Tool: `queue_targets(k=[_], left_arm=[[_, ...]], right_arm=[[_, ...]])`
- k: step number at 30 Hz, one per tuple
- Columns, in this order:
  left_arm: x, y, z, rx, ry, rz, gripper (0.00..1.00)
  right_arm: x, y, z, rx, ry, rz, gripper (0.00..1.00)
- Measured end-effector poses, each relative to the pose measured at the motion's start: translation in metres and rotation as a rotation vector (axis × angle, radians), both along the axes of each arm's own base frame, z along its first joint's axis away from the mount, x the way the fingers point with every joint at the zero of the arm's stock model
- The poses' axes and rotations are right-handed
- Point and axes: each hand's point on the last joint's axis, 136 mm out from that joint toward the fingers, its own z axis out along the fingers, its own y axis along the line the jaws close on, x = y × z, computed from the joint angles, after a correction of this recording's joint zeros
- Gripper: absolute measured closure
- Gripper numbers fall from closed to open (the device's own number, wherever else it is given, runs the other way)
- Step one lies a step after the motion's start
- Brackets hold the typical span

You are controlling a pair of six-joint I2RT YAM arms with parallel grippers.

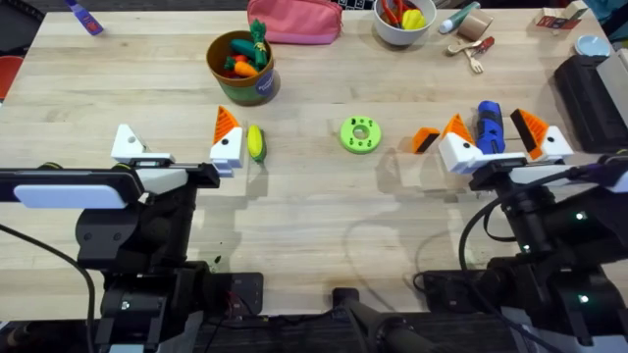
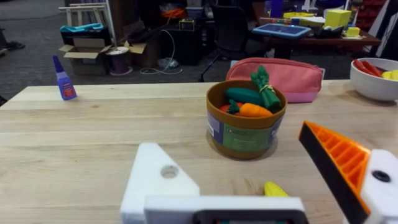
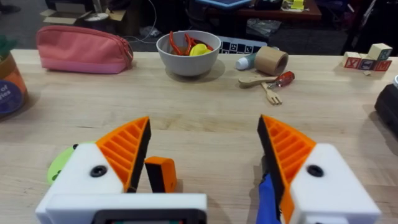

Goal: Pick up the gripper from the table and insert it into the empty holder that is missing its gripper. Then pick up a screw, insert it into the mounting hole, and use the screwdriver to tighten it. Finally, clean up the table by picking up the vegetable and placing it into the bucket.

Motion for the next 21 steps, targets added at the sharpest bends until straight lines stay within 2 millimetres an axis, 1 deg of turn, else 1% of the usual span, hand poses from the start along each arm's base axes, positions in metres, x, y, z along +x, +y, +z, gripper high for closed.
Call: queue_targets(k=[11, 16, 19, 21], left_arm=[[0.0, 0.0, 0.0, 0.001, 0.0, 0.0, 0.015], [0.0, 0.0, 0.007, 0.001, -0.027, 0.0, 0.015], [-0.002, 0.0, 0.009, 0.004, 0.002, 0.003, 0.016], [-0.006, 0.001, 0.02, 0.005, 0.011, 0.004, 0.015]], right_arm=[[0.0, 0.0, -0.001, 0.0, 0.003, 0.0, 0.009], [0.0, 0.0, 0.001, 0.0, -0.003, 0.0, 0.009], [0.0, 0.0, 0.008, 0.0, -0.025, 0.001, 0.008], [-0.002, 0.0, 0.021, 0.0, -0.05, 0.0, 0.008]])
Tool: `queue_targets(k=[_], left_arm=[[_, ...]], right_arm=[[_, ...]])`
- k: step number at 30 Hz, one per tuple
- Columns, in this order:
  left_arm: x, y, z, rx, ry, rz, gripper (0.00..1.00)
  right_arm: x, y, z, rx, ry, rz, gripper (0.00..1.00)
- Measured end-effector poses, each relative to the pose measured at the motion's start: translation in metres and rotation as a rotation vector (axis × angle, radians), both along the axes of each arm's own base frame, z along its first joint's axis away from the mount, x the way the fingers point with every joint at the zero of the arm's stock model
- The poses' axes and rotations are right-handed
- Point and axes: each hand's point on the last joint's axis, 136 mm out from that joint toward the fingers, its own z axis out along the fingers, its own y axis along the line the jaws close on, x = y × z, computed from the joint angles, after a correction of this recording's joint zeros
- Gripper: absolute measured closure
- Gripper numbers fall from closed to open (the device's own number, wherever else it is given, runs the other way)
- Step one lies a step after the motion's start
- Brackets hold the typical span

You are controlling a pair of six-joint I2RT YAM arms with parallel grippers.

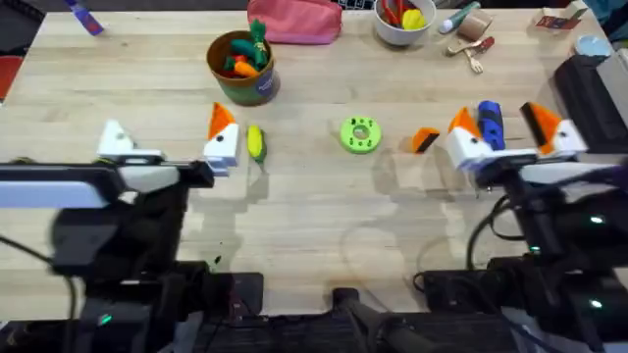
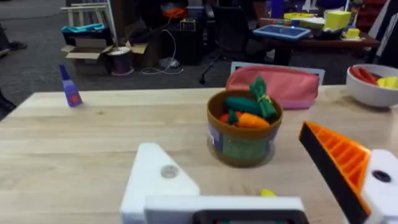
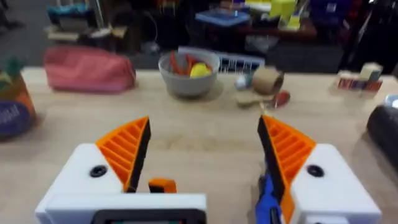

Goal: Pick up the gripper from the table and insert it into the empty holder that is missing its gripper. Then pick up a screw, insert it into the mounting hole, and use the screwdriver to tighten it. Finally, clean up the table by picking up the vegetable and placing it into the bucket.

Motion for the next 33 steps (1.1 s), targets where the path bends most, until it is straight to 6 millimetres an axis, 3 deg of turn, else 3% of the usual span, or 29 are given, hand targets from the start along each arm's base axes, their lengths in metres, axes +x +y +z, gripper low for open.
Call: queue_targets(k=[5, 8, 12, 20, 25, 33], left_arm=[[-0.009, 0.005, 0.058, 0.003, 0.003, 0.02, 0.015], [-0.005, 0.008, 0.079, 0.002, 0.062, 0.033, 0.016], [0.008, 0.009, 0.085, -0.001, 0.238, 0.039, 0.015], [0.032, 0.01, 0.075, -0.003, 0.563, 0.036, 0.015], [0.041, 0.011, 0.059, -0.005, 0.712, 0.035, 0.015], [0.038, 0.011, 0.023, -0.008, 0.911, 0.034, 0.016]], right_arm=[[-0.014, 0.0, 0.072, 0.001, -0.144, 0.0, 0.007], [-0.022, 0.0, 0.096, 0.001, -0.131, 0.0, 0.009], [-0.022, 0.0, 0.089, 0.0, 0.055, 0.0, 0.009], [-0.016, 0.0, 0.074, -0.001, 0.415, 0.0, 0.009], [-0.011, 0.0, 0.063, -0.002, 0.609, 0.0, 0.009], [-0.016, 0.0, 0.041, -0.003, 0.822, 0.0, 0.01]])
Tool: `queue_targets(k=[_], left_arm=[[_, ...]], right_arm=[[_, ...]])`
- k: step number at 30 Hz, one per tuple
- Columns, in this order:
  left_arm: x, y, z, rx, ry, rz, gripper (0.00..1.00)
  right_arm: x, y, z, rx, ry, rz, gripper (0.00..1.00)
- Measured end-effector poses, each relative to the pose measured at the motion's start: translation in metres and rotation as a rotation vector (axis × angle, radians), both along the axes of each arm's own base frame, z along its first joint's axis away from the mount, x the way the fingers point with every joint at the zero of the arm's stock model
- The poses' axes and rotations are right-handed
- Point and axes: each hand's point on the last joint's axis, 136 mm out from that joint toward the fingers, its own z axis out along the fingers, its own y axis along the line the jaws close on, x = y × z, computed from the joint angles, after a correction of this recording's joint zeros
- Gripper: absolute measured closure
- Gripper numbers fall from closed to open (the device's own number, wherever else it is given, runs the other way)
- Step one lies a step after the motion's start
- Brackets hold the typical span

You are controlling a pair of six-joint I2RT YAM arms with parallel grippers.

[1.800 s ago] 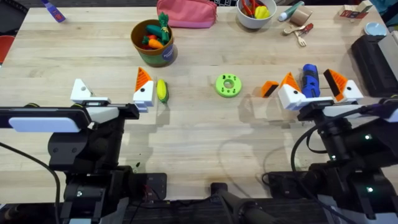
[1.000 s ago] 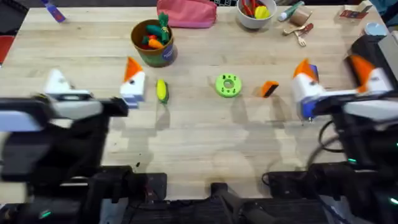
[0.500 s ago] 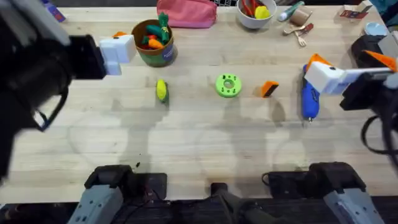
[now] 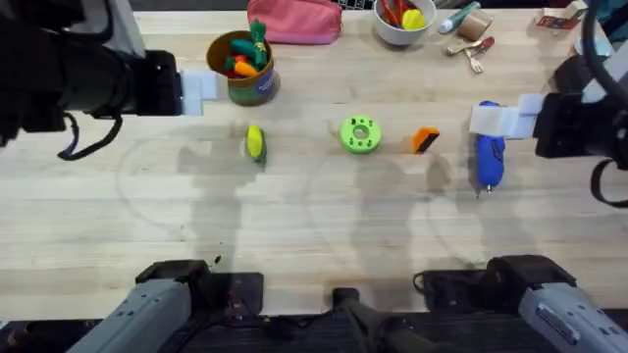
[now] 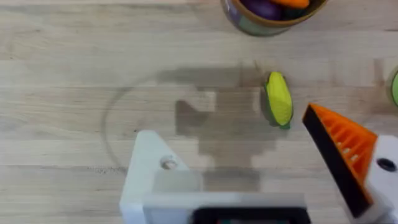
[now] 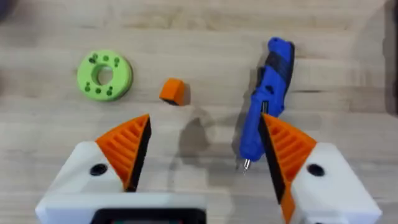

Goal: Pick up the gripper from the table and insert it into the empty holder that is missing its gripper. Then pick up a screw, insert it into the mounting hole, and use the screwdriver to tighten it. Finally, clean up the table by picking up the vegetable and placing it into the bucket.

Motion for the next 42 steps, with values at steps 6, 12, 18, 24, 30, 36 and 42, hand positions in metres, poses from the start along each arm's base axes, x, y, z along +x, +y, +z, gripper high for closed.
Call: queue_targets(k=[6, 12, 18, 24, 30, 36, 42], left_arm=[[0.001, 0.0, -0.005, -0.001, 0.022, 0.0, 0.015], [0.001, -0.003, -0.006, -0.014, 0.025, -0.011, 0.016], [-0.005, -0.029, -0.027, -0.044, 0.138, -0.046, 0.015], [0.002, -0.068, -0.067, -0.077, 0.305, -0.064, 0.015], [0.002, -0.081, -0.112, -0.09, 0.474, 0.016, 0.015], [0.009, -0.082, -0.142, -0.095, 0.545, 0.083, 0.016], [0.011, -0.083, -0.163, -0.084, 0.599, 0.104, 0.014]], right_arm=[[-0.004, 0.0, -0.006, 0.0, 0.037, 0.0, 0.009], [-0.004, 0.0, -0.006, 0.0, 0.036, 0.0, 0.011], [-0.004, 0.0, -0.006, 0.0, 0.036, 0.0, 0.009], [-0.004, 0.0, -0.006, 0.0, 0.036, 0.0, 0.009], [-0.004, 0.0, -0.006, 0.0, 0.037, 0.0, 0.008], [-0.004, 0.0, -0.006, 0.0, 0.037, 0.0, 0.008], [-0.004, 0.0, -0.006, 0.0, 0.037, 0.0, 0.009]])
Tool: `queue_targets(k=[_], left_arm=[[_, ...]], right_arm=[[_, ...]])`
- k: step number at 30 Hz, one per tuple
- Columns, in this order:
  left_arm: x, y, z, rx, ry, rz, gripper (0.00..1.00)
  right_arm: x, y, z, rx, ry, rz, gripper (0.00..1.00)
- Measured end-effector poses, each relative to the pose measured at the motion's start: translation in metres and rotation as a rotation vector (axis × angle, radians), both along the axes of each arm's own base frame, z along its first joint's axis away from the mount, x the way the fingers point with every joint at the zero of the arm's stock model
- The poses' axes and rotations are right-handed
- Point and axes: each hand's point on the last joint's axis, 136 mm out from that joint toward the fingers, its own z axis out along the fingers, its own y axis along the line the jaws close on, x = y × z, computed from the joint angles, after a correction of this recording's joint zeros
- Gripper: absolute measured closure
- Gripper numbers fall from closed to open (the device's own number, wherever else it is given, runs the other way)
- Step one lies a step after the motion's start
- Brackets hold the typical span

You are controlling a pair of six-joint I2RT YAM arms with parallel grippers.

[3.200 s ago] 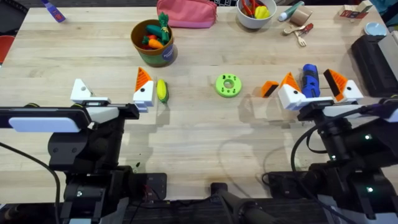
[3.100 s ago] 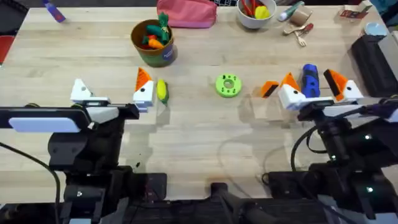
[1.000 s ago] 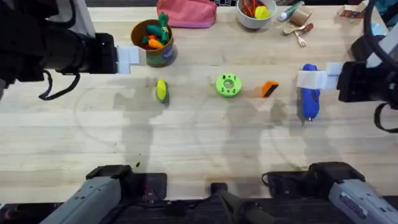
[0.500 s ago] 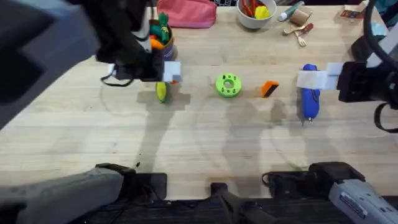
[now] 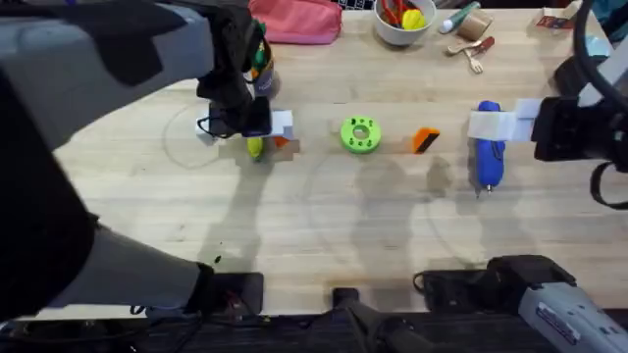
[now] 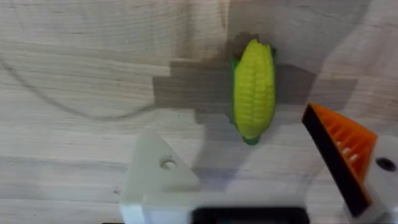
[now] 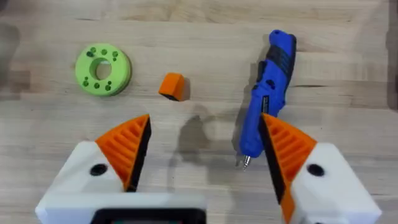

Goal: Pick up the gripper from the table and insert it into the empty holder that is missing its gripper. Then pick up a screw, insert it into the mounting hole, and use the screwdriver to tighten it. Finally, clean up the table by picking up the vegetable and placing it into the bucket.

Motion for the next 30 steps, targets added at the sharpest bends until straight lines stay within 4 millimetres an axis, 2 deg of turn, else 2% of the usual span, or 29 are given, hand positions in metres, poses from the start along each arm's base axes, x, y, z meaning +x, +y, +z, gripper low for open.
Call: queue_targets(k=[5, 14, 17, 23, 27, 30], left_arm=[[-0.002, 0.0, -0.011, 0.008, 0.034, 0.004, 0.015], [0.0, 0.0, -0.018, 0.012, 0.046, 0.004, 0.005], [0.0, 0.0, -0.019, 0.012, 0.048, 0.004, 0.044], [0.001, 0.0, -0.019, 0.01, 0.041, 0.004, 0.262], [0.002, 0.0, -0.019, 0.01, 0.038, 0.004, 0.501], [0.002, 0.0, -0.019, 0.009, 0.039, 0.004, 0.611]], right_arm=[[0.0, 0.0, 0.0, 0.0, 0.0, 0.0, 0.009], [0.0, 0.0, 0.0, 0.0, 0.0, 0.0, 0.009], [0.0, 0.0, 0.0, 0.0, 0.0, 0.0, 0.01], [0.0, 0.0, 0.0, 0.0, 0.0, 0.0, 0.011], [0.0, 0.0, 0.0, 0.0, 0.0, 0.0, 0.009], [0.0, 0.0, 0.0, 0.0, 0.0, 0.0, 0.009]])
